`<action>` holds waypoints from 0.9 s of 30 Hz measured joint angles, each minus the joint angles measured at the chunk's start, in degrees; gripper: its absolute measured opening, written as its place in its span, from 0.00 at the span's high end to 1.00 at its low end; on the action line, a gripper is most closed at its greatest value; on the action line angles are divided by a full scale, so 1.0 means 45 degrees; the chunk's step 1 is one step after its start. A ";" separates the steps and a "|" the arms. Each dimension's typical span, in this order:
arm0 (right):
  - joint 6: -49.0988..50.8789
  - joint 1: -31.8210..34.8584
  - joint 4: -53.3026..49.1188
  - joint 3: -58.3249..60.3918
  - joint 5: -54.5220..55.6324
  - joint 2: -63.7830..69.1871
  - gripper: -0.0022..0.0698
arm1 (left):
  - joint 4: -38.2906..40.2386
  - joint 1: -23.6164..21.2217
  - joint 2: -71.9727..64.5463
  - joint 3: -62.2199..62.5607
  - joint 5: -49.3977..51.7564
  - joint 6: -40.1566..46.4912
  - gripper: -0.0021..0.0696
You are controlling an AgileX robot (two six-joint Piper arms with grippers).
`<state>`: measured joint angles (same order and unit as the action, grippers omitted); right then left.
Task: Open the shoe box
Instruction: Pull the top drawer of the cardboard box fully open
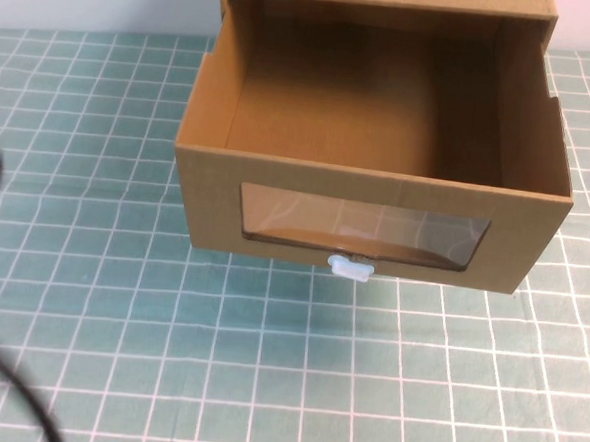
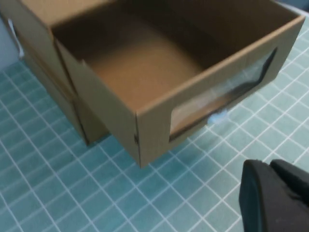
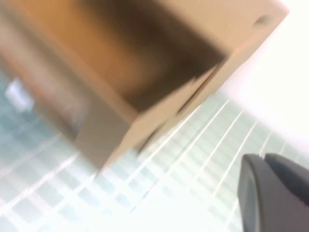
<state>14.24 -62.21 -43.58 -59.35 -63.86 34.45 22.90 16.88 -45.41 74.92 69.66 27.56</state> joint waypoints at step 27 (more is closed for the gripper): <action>0.7218 0.0000 0.1719 0.7898 0.3776 -0.2215 0.99 | -0.1087 0.0000 0.5936 -0.6320 -0.3303 -0.0053 0.98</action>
<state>46.72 -62.21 -35.85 -23.81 -46.87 24.48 18.01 16.88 -18.70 46.48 54.80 27.33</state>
